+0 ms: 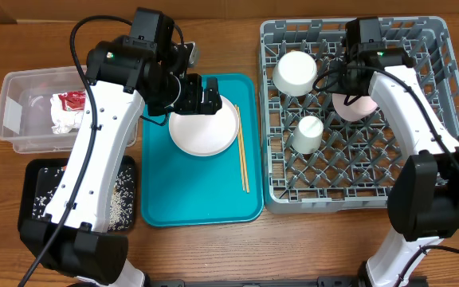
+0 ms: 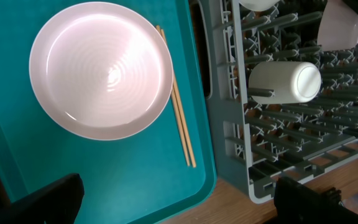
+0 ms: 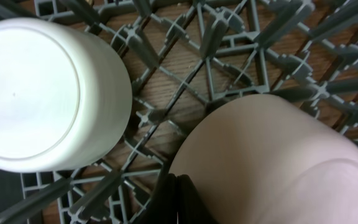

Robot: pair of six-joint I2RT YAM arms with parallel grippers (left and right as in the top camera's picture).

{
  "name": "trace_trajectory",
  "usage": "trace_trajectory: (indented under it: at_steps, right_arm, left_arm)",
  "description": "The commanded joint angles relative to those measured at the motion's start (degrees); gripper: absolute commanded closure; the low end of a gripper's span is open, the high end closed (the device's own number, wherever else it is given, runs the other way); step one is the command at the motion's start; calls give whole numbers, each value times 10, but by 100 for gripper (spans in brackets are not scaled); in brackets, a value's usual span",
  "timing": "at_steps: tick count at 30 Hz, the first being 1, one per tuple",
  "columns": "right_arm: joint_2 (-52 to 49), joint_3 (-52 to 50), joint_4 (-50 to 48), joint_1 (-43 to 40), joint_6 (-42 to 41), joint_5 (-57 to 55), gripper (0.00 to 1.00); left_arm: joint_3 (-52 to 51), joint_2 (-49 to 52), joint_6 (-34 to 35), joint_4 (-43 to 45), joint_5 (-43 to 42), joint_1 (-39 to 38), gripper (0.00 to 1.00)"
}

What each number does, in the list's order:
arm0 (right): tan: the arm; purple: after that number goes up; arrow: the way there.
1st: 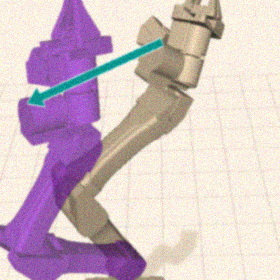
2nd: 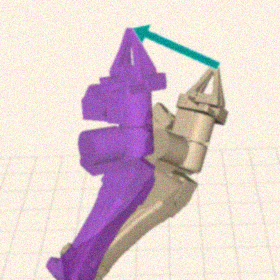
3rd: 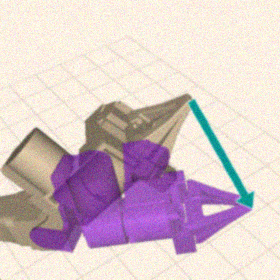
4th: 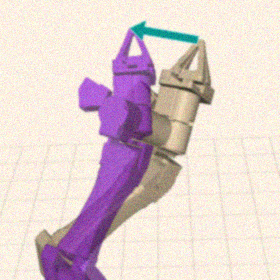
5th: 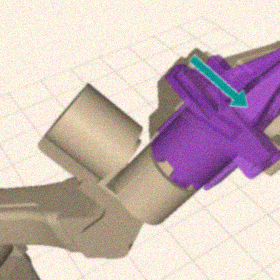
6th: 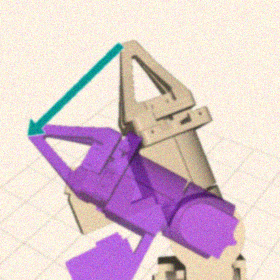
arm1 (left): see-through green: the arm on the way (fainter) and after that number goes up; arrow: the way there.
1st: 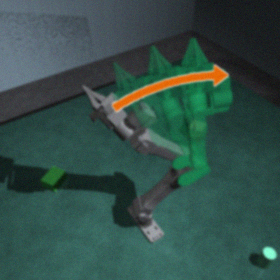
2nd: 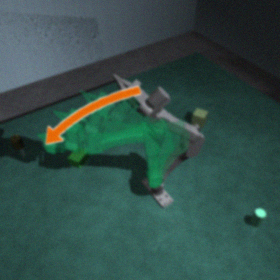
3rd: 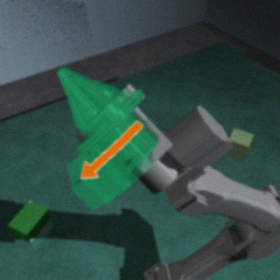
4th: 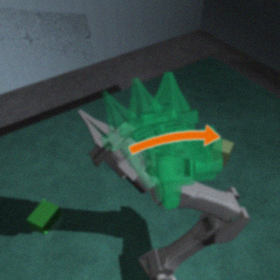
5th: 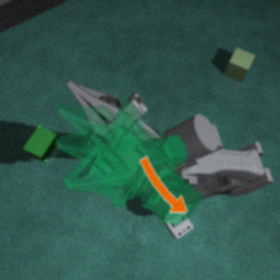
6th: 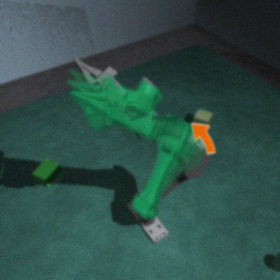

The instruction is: Sort waste into correct bins and load items into the dishwasher

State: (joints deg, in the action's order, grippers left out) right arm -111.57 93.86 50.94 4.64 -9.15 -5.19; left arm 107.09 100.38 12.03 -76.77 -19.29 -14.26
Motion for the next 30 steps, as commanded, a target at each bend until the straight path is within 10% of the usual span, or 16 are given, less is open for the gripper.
trace_trajectory:
  at_steps: [1,14,30]
  right_arm:
    - [-5,7,1,-17,2,-52,96]
    - [28,64,12,-19,1,153,96]
    - [53,72,101,-55,-33,87,95]
  left_arm:
    - [9,-6,-5,-1,2,-4,0]
    - [9,-6,-5,-1,2,-4,0]
    - [9,-6,-5,-1,2,-4,0]
